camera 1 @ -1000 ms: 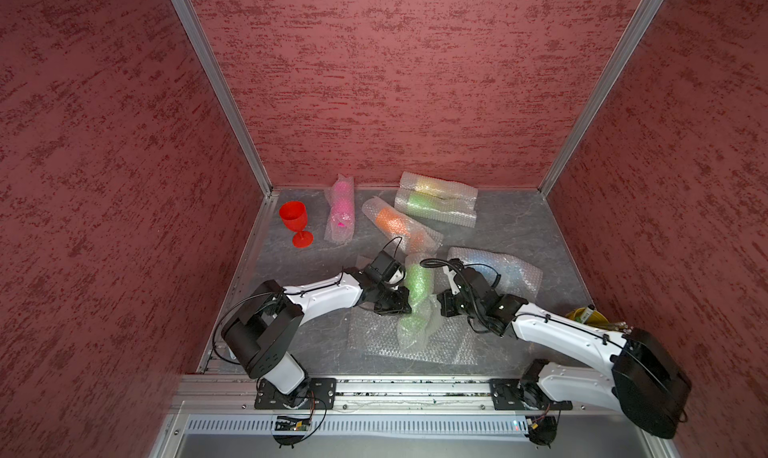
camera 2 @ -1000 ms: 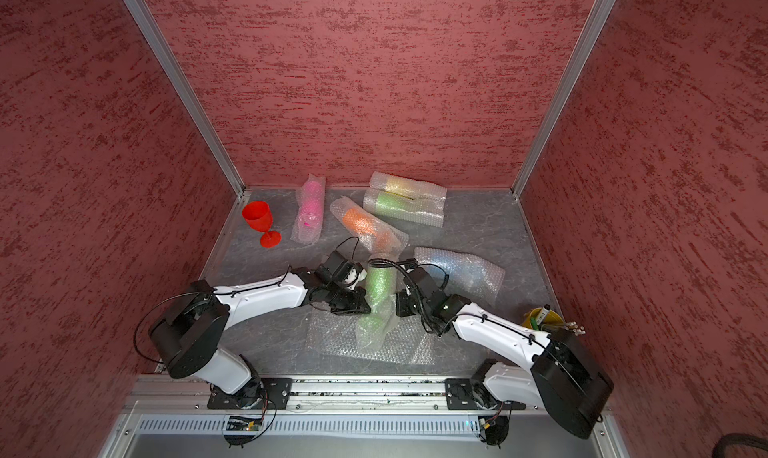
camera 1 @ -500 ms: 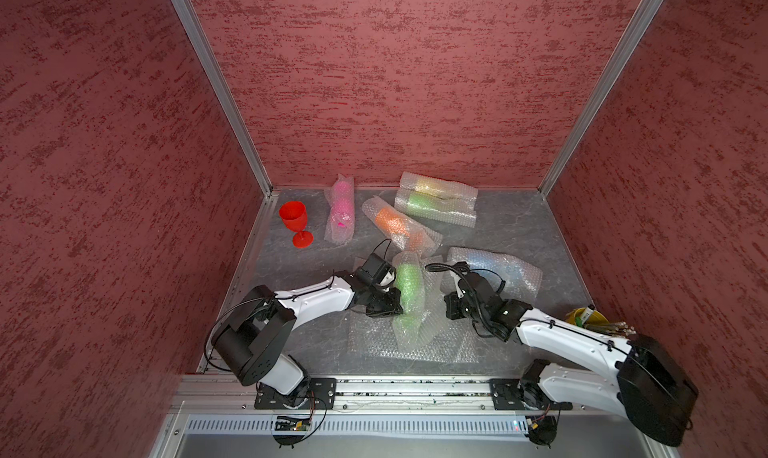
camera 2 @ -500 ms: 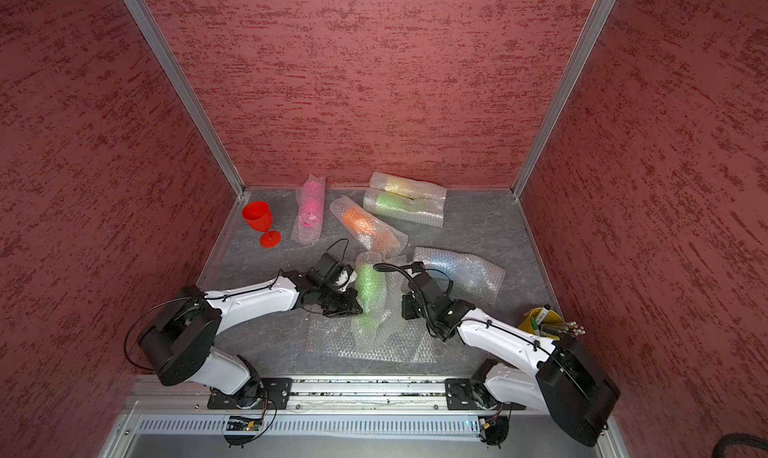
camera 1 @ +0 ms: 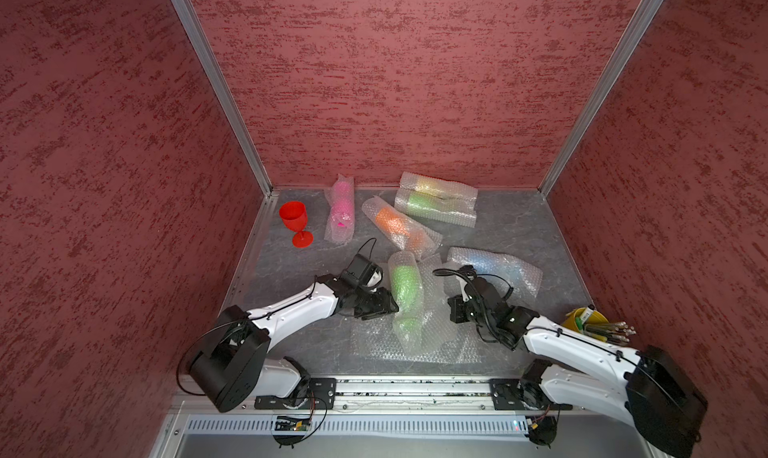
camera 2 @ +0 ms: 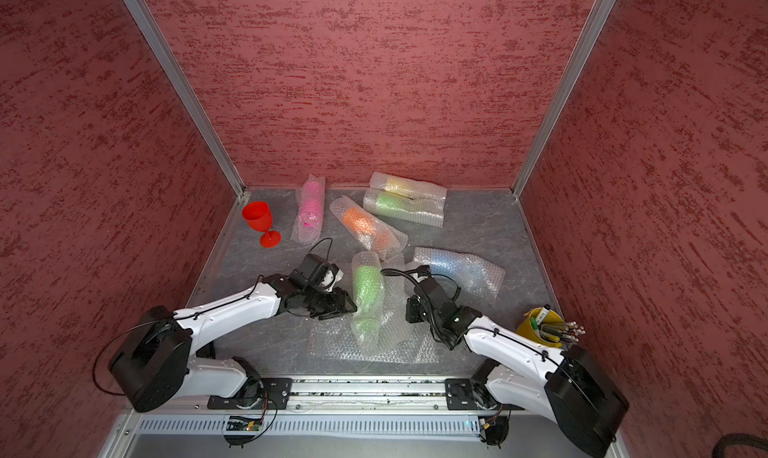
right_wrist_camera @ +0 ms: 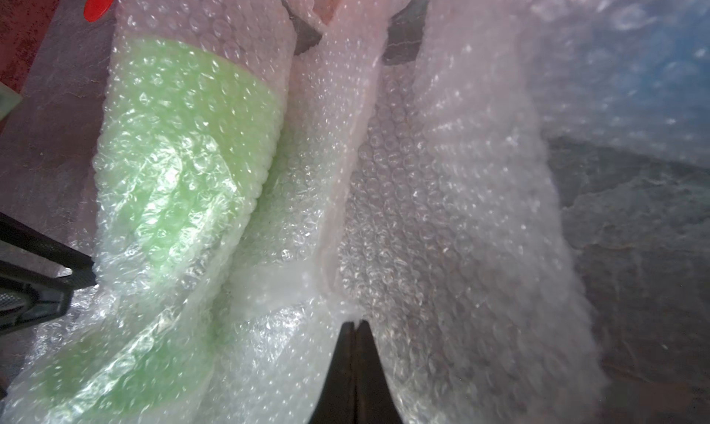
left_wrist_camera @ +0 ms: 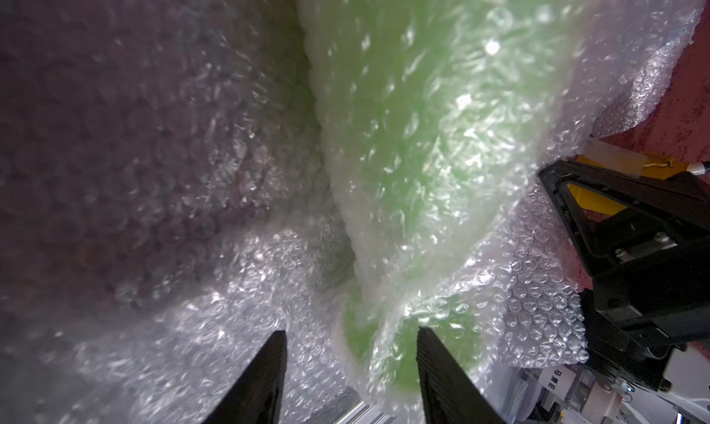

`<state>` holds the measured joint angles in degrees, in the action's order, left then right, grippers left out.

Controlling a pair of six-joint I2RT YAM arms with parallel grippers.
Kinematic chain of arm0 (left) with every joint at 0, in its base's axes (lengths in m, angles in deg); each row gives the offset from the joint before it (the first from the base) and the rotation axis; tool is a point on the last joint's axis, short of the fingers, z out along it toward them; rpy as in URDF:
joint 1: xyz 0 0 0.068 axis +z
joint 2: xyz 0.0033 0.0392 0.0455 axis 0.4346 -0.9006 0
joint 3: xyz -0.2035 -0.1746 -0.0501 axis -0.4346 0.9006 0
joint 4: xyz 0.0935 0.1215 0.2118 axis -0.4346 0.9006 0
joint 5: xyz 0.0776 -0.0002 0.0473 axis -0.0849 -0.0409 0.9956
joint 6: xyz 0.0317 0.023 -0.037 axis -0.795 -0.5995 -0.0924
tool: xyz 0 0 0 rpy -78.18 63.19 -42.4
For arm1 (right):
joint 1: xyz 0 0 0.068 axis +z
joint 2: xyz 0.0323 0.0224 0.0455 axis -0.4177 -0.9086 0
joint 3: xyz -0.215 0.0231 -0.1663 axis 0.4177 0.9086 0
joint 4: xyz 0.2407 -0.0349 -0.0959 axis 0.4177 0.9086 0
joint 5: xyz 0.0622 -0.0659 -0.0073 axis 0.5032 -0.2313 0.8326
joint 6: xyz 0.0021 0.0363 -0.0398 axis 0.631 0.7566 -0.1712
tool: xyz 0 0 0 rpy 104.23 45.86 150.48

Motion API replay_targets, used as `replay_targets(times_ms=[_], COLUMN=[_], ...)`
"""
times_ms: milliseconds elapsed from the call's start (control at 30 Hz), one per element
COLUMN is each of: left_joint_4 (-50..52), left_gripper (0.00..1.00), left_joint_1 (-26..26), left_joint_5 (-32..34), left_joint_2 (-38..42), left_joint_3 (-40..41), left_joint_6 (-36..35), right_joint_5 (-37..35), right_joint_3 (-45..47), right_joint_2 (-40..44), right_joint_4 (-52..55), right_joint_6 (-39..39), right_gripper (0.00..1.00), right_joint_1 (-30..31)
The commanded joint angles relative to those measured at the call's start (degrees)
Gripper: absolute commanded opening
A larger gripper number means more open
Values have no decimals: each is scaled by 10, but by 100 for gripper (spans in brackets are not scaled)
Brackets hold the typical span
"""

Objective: Unpack wine glasses from bubble wrap
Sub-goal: Unwrap the bubble wrap.

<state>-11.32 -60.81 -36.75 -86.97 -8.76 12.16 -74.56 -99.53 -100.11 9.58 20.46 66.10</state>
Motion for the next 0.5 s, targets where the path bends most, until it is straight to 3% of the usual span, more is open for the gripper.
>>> replay_targets(times_ms=[0, 133, 300, 467], left_joint_4=[46, 85, 122, 129], left_gripper=[63, 71, 79, 87], left_joint_1=[21, 3, -71, -100], left_joint_5=[13, 18, 58, 91], left_joint_2=[44, 55, 2, -34], left_joint_3=[-7, -49, -110, -141], left_joint_6=[-18, -34, -27, -22], right_joint_5=[19, 41, 74, 84], right_joint_3=[-11, -24, -36, -47], right_joint_2=[27, 48, 59, 67], right_joint_4=[-16, -15, -17, -6], right_joint_6=[18, 35, 61, 65], right_gripper=[0, 0, 0, 0], right_joint_1=[-2, -2, -2, -1])
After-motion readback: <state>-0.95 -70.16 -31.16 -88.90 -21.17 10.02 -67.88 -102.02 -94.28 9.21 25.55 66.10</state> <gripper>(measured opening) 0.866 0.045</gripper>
